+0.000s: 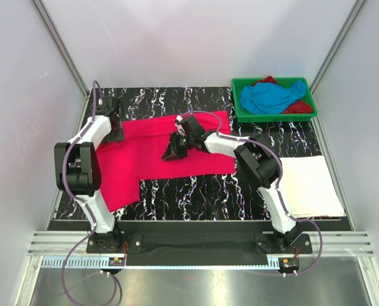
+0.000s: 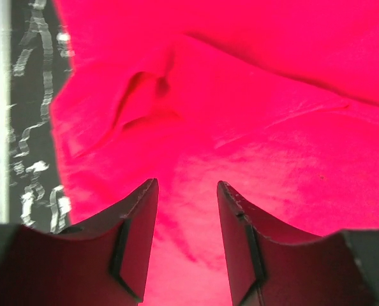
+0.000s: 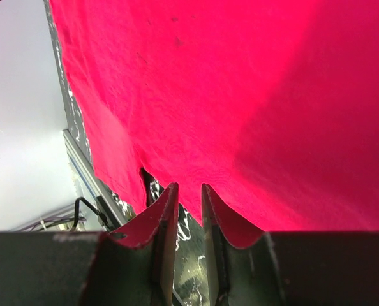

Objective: Fold and stack the t-shirts
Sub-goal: Fold the tshirt

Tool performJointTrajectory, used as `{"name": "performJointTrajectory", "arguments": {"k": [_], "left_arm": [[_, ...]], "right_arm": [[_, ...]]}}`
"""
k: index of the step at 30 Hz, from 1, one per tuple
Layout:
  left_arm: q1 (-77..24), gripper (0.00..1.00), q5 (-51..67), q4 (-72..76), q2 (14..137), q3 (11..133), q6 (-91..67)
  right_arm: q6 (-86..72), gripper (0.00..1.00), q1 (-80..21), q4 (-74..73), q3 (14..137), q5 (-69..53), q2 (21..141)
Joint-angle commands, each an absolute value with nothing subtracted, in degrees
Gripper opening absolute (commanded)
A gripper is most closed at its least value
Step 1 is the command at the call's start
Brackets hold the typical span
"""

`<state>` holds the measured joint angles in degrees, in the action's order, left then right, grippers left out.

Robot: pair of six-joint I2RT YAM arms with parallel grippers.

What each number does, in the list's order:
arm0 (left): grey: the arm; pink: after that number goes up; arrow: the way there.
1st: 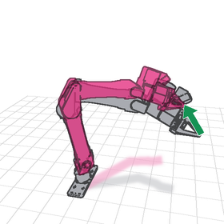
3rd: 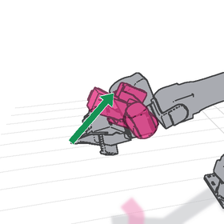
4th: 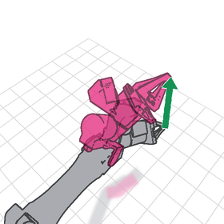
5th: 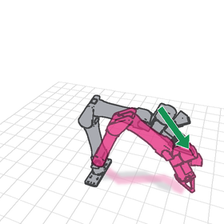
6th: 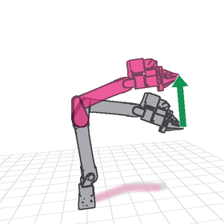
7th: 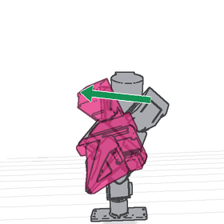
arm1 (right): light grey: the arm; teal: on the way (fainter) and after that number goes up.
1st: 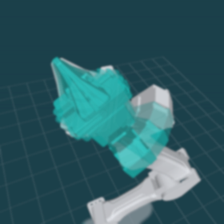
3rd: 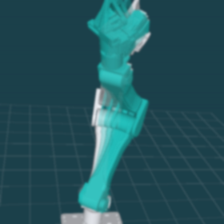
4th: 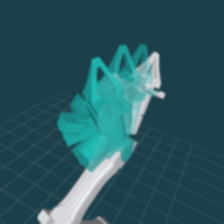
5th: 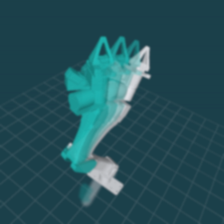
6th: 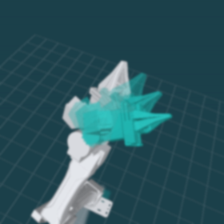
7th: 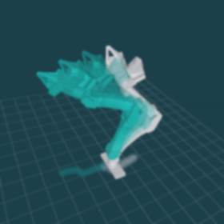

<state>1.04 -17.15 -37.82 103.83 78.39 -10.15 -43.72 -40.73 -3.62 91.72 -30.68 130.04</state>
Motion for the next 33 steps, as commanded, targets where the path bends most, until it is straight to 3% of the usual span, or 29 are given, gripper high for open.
{"name": "performJointTrajectory", "arguments": {"k": [1,11,19,25,28,31,33], "left_arm": [[1.2,0.47,-14.2,-35.0,106.9,79.4,-10.9],[1.2,0.5,-14.1,-36.6,113.2,84.7,-11.9],[1.3,0.39,-14.3,-36.6,115.9,86.7,-11.4],[1.3,0.39,-14.6,-37.4,117.3,87.9,-11.7],[1.2,0.28,-14.7,-37.5,117.6,87.9,-11.5],[1.3,0.08,-14.9,-37.4,117.0,87.8,-11.5],[1.3,0.0,-15.1,-37.7,116.4,87.9,-11.6]], "right_arm": [[-43.4,0.28,-40.8,-0.7,89.9,-30.6,125.2],[-42.8,0.28,-39.3,-0.6,88.8,-31.1,124.5],[-42.3,0.28,-38.2,-0.7,88.3,-31.6,124.4],[-42.6,0.28,-37.9,-0.5,88.0,-32.0,124.5],[-42.7,0.28,-37.8,-0.5,88.0,-32.3,124.5],[-42.3,0.27,-37.8,-0.5,88.2,-32.3,124.5],[-42.2,0.27,-37.7,-0.8,88.4,-32.3,124.5]]}}
